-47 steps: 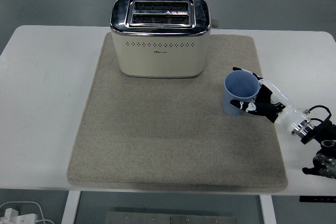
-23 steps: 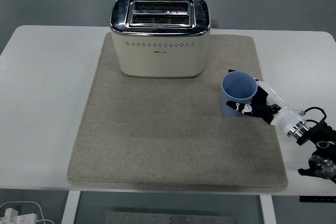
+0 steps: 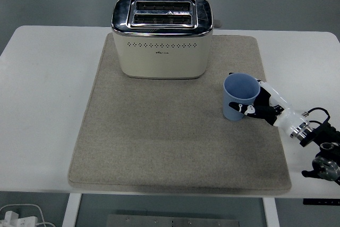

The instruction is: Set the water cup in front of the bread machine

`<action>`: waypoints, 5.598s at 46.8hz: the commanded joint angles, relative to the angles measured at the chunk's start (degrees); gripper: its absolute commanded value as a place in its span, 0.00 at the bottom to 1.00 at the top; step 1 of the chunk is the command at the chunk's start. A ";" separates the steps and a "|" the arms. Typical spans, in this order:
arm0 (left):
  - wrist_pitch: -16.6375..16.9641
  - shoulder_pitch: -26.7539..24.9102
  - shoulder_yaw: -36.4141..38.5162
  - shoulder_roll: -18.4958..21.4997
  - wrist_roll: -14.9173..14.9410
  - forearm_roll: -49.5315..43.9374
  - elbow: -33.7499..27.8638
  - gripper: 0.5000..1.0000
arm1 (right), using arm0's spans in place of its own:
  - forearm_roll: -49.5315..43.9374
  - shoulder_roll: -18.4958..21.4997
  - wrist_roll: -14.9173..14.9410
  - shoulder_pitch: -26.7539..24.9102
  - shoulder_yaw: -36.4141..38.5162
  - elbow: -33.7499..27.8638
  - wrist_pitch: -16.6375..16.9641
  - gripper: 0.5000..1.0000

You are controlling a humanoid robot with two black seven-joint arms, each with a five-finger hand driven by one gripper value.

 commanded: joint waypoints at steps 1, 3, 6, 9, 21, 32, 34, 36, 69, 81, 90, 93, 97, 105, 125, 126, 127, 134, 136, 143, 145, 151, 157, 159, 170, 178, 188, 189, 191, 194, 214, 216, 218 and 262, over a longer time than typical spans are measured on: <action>0.00 0.00 0.06 0.00 0.00 0.00 -0.03 1.00 | 0.12 0.04 0.00 0.93 0.01 0.01 -0.08 0.00; 0.00 0.00 0.06 0.00 0.00 0.00 -0.03 1.00 | 0.20 0.13 0.00 1.37 0.01 0.01 -0.17 0.00; 0.00 0.00 0.06 0.00 -0.09 0.00 -0.03 1.00 | 0.38 0.39 0.00 1.89 0.01 0.09 -0.17 0.00; 0.00 0.00 0.06 0.00 0.00 0.00 -0.03 1.00 | 0.29 2.06 0.00 2.51 -0.16 0.10 -0.25 0.00; 0.00 0.00 0.06 0.00 0.00 0.00 -0.03 1.00 | 0.29 4.00 0.00 4.27 -2.18 0.10 -1.75 0.00; 0.00 0.00 -0.03 0.00 0.00 0.00 -0.03 1.00 | 0.20 6.81 0.00 6.02 -3.94 -0.08 -3.42 0.00; 0.00 0.00 0.06 0.00 0.00 0.00 -0.03 1.00 | 0.29 7.16 0.00 6.29 -4.38 -0.08 -3.86 0.00; 0.00 0.00 0.06 0.00 0.00 0.00 -0.03 1.00 | 0.29 7.51 0.00 6.64 -4.64 -0.17 -4.03 0.00; 0.00 0.00 0.06 0.00 0.00 0.00 -0.12 1.00 | 0.91 16.04 0.00 11.65 -8.25 -6.06 -6.50 0.00; 0.00 0.00 0.06 0.00 0.00 0.00 -0.12 1.00 | 2.14 17.53 0.00 13.14 -9.74 -7.20 -6.58 0.00; 0.00 0.00 0.06 0.00 0.00 0.00 -0.29 1.00 | 2.31 19.90 0.00 13.58 -9.83 -9.04 -6.93 0.00; 0.00 0.00 0.06 0.00 0.00 0.00 -0.21 1.00 | 2.31 21.22 0.00 13.58 -9.83 -9.57 -6.93 0.00; 0.00 0.00 0.06 0.00 0.00 0.00 -0.20 1.00 | 2.31 21.93 0.00 13.85 -9.83 -10.27 -6.93 0.00; 0.00 0.00 -0.03 0.00 0.00 0.00 -0.12 1.00 | 2.31 22.81 0.00 14.11 -9.92 -11.68 -6.85 0.00; 0.00 0.00 0.06 0.00 0.00 0.00 -0.20 1.00 | 2.40 22.89 0.00 13.67 -9.74 -11.59 -6.93 0.00; 0.00 0.00 0.06 0.00 0.00 0.00 -0.20 1.00 | 2.40 22.89 0.00 13.59 -9.74 -11.59 -6.85 0.00; 0.00 0.00 0.06 0.00 -0.09 0.00 -0.29 1.00 | 2.40 22.89 0.00 13.58 -9.74 -11.59 -6.85 0.00; 0.00 0.00 0.06 0.00 0.00 0.00 -0.20 1.00 | 2.40 22.37 0.00 13.41 -9.74 -11.51 -6.76 0.00; 0.00 0.00 0.06 0.00 -0.09 0.00 -0.20 1.00 | 2.40 22.02 0.00 13.23 -9.65 -11.59 -6.67 0.00; 0.00 0.00 0.06 0.00 0.00 0.00 -0.29 1.00 | 2.49 21.49 0.00 13.23 -9.57 -11.51 -6.76 0.00; 0.00 0.00 0.06 0.00 0.00 0.00 -0.29 1.00 | 2.49 21.22 0.00 13.23 -9.48 -11.42 -6.76 0.00; 0.00 0.00 0.06 0.00 0.00 0.00 -0.29 1.00 | 2.49 21.75 0.00 12.53 -9.30 -11.33 -6.93 0.00; 0.00 0.00 0.06 0.00 0.00 0.00 -0.20 1.00 | 2.49 22.19 0.00 12.09 -8.78 -11.33 -7.28 0.00; 0.00 0.00 0.06 0.00 0.00 0.00 -0.20 1.00 | 2.49 22.28 0.00 11.92 -8.69 -11.33 -7.81 0.00; 0.00 0.00 0.06 0.00 0.00 0.00 -0.29 1.00 | 2.49 23.77 0.00 11.74 -8.69 -11.51 -9.66 0.09; 0.00 0.00 0.06 0.00 0.00 0.00 -0.20 1.00 | 2.49 23.77 0.00 11.65 -8.60 -11.51 -9.66 0.37; 0.00 0.00 0.15 0.00 0.00 0.00 -0.38 1.00 | 2.58 24.92 0.00 11.48 -8.60 -11.51 -10.01 0.62; 0.00 0.00 0.06 0.00 0.00 0.00 -0.38 1.00 | 2.58 24.92 0.00 11.48 -8.60 -11.51 -10.18 0.65; 0.00 0.00 0.06 0.00 0.00 0.00 -0.38 1.00 | 2.58 24.92 0.00 11.30 -8.60 -11.51 -10.54 0.71; 0.00 0.00 0.06 0.00 0.00 0.00 -0.38 1.00 | 2.49 24.92 0.00 11.12 -8.60 -11.68 -11.06 0.73; 0.00 0.00 0.06 0.00 0.00 0.00 -0.38 1.00 | 2.58 24.74 0.00 11.04 -8.51 -11.68 -11.77 0.78; 0.00 0.00 0.06 0.00 0.00 0.00 -0.38 1.00 | 2.58 24.74 0.00 11.04 -8.51 -11.68 -12.12 0.78; 0.00 0.00 0.06 0.00 0.00 0.00 -0.38 1.00 | 2.58 24.74 0.00 11.04 -8.42 -11.68 -12.47 0.78; 0.00 0.00 0.06 0.00 1.85 0.00 -0.20 1.00 | 4.60 20.17 0.00 9.37 -8.51 -10.98 -10.63 0.84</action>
